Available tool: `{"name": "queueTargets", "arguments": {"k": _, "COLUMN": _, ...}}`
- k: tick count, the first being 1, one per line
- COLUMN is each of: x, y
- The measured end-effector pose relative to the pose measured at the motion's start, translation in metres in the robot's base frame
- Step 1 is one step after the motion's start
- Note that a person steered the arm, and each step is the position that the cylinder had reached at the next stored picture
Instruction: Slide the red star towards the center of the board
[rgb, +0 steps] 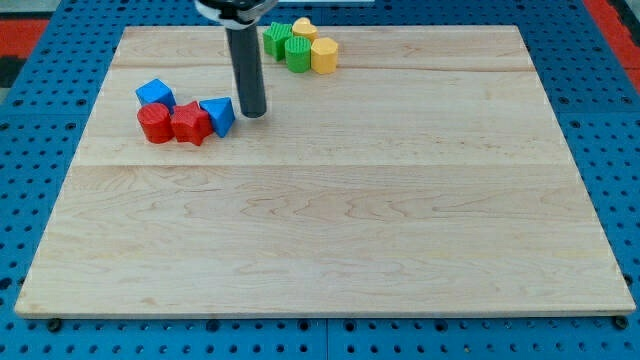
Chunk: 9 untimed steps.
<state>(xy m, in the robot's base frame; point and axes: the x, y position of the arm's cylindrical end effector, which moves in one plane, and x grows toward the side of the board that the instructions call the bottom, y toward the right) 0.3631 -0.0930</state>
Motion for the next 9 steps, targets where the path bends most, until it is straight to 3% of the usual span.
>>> {"name": "queueTargets", "arguments": {"k": 2, "x": 0.002, "y": -0.069}}
{"name": "queueTargets", "arguments": {"k": 3, "x": 0.002, "y": -0.050}}
{"name": "queueTargets", "arguments": {"k": 4, "x": 0.002, "y": 0.014}}
{"name": "queueTargets", "arguments": {"k": 5, "x": 0.062, "y": 0.053}}
{"name": "queueTargets", "arguments": {"k": 6, "x": 0.117, "y": 0.053}}
{"name": "queueTargets", "arguments": {"k": 9, "x": 0.127, "y": 0.052}}
